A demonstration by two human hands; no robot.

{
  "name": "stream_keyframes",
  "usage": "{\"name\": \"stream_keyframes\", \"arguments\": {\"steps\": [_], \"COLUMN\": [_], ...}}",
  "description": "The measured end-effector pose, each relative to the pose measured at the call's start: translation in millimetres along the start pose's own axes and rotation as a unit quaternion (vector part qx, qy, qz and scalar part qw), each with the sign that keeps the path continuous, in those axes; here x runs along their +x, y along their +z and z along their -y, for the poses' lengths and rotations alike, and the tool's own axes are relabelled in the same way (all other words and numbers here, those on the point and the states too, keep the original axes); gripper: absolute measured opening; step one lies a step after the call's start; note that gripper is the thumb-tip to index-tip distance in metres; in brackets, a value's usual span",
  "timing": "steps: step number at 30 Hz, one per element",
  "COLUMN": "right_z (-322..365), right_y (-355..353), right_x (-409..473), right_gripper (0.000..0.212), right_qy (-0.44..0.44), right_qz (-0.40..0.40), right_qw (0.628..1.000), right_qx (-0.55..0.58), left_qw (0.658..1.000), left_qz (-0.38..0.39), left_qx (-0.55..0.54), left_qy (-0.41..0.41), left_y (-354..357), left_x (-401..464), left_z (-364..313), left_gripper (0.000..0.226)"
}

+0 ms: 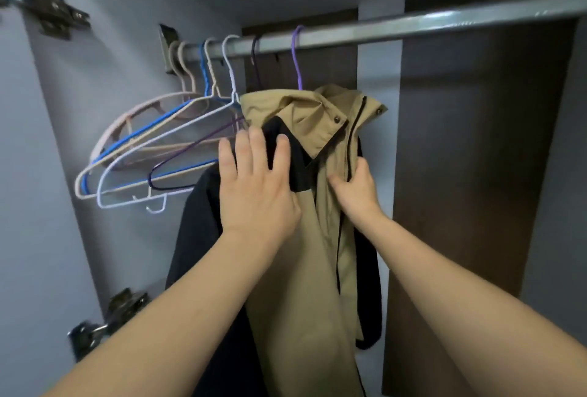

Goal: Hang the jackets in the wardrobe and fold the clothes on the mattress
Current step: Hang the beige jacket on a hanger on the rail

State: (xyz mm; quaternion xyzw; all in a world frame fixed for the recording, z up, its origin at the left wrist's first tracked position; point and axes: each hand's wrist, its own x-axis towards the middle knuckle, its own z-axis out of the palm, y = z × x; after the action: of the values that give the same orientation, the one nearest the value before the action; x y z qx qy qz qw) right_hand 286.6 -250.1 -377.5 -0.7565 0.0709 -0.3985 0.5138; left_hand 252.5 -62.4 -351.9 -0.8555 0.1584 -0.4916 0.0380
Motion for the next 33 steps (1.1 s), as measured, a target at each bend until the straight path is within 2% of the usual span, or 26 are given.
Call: {"name": "stream_keyframes", "arguments": {"steps": [2,5,7,9,10,12,14,17,19,23,26,28,33], "right_z": [-29.9,-80.5,-115.1,-145.6,-159.0,-181.5,-202.5,-224.2,-229.7,-236.3,-245.9,-254.0,-263.4], "right_y": [3.5,10.7,17.4,24.4,27.4,31.1,33.0,32.4,31.4,28.2,31.6,35.6,42.1], "right_x": [-12.1,-32.8,-49.1,-68.6,-77.0,-90.8,-100.3,-116.3,-130.1,-157.1,-177.7,-188.7,-211.1], "right_gripper": [0.044,0.066,0.087,0.095,0.092,0.072,0.048,0.027,0.018,0.017,0.027,0.021,0.018], "right_qy": [-0.001,-0.004,-0.004,-0.028,-0.049,-0.083,-0.088,-0.073,-0.062,-0.084,-0.074,-0.061,-0.02], "right_qz": [-0.006,-0.005,-0.014,-0.059,-0.089,-0.122,-0.068,0.038,0.034,-0.052,-0.038,-0.021,-0.032], "right_qw": [1.0,0.999,1.0,0.996,0.99,0.973,0.968,0.984,0.993,0.991,0.99,0.988,0.987], "right_qx": [0.022,0.033,0.003,-0.061,-0.099,-0.176,-0.227,-0.16,-0.092,-0.093,-0.114,-0.141,-0.157], "left_qw": [0.999,0.998,0.997,0.996,0.995,0.991,0.983,0.968,0.961,0.936,0.933,0.94,0.876], "left_qz": [-0.034,-0.019,-0.002,0.016,0.025,0.044,0.056,0.077,0.095,0.18,0.199,0.189,0.256], "left_qx": [0.012,0.011,0.003,-0.004,-0.009,-0.015,-0.003,0.02,0.031,0.053,0.077,0.087,0.245], "left_qy": [0.033,0.062,0.072,0.084,0.093,0.122,0.172,0.239,0.259,0.297,0.291,0.27,0.327], "left_y": [20.6,50.9,71.8,89.8,97.9,110.7,120.1,127.1,133.2,143.4,148.2,158.6,196.8], "left_x": [-21.5,-60.2,-88.8,-116.8,-129.4,-149.1,-163.3,-179.7,-192.8,-226.9,-253.3,-272.4,-321.4], "left_z": [-4.9,-21.6,-34.8,-45.3,-48.7,-53.3,-57.2,-58.1,-56.9,-55.5,-56.8,-57.7,-52.6], "left_gripper": [0.077,0.074,0.075,0.077,0.078,0.081,0.081,0.064,0.054,0.04,0.043,0.053,0.057]}}
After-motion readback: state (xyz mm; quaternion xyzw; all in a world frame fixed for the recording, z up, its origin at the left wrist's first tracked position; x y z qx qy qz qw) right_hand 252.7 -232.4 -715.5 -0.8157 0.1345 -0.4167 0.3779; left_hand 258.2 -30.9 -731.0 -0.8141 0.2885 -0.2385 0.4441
